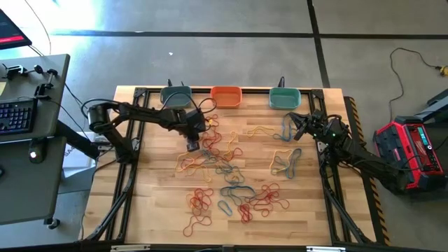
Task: Sort rubber bands into baskets
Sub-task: Put the red rubber band into the blue bin
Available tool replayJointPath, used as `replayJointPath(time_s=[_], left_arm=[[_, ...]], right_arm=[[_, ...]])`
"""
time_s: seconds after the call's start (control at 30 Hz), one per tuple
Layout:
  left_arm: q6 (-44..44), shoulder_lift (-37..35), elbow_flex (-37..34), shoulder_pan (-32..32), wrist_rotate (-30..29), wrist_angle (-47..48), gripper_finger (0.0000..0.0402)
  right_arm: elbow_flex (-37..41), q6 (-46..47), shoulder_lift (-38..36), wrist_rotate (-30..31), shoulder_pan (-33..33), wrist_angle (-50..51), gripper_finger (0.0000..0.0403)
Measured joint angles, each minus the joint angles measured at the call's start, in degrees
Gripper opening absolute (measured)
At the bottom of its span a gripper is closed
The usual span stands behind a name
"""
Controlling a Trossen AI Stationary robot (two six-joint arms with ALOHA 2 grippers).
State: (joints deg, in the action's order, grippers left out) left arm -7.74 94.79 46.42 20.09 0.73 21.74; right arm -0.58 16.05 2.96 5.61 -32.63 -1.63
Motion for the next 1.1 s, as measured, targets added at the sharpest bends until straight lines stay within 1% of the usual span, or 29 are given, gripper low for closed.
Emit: replayJointPath(time_s=[0.2, 0.37, 0.47, 0.57, 0.67, 0.87, 1.0, 1.1], left_arm=[[-1.87, -3.62, -0.10, -0.02, -0.04, 0.33, 0.0074], [-1.92, -6.68, -0.10, -0.02, 0.90, 1.46, 0.0045], [-2.89, -7.11, -0.10, -0.26, 4.03, 1.48, 0.0021], [-4.12, -6.40, -0.10, -1.64, 4.51, 1.22, 0.0017], [-4.21, -4.97, -0.10, -2.86, 3.05, 0.59, 0.0038], [-2.99, -3.48, -0.10, -3.45, -3.21, -2.87, 0.0105], [-1.96, -2.45, -0.07, -2.22, -4.53, -5.31, 0.0136], [-1.89, -0.81, -0.05, -1.09, -4.04, -5.52, 0.0145]], right_arm=[[0.00, 0.00, 0.02, 0.00, -0.01, 0.00, 0.0000], [0.02, 0.00, 0.02, 0.00, 0.00, 0.00, 0.0000], [0.00, 0.00, 0.01, 0.00, -0.01, 0.00, 0.0000], [0.00, 0.00, 0.02, 0.00, 0.00, 0.00, 0.0000], [0.00, 0.00, 0.00, 0.00, -0.02, 0.00, 0.0000], [0.00, 0.00, 0.01, 0.00, 0.00, 0.00, 0.0000], [0.00, 0.00, 0.01, 0.00, 0.00, 0.00, 0.0000], [0.01, 0.00, 0.02, 0.00, 0.00, 0.00, 0.0000]])
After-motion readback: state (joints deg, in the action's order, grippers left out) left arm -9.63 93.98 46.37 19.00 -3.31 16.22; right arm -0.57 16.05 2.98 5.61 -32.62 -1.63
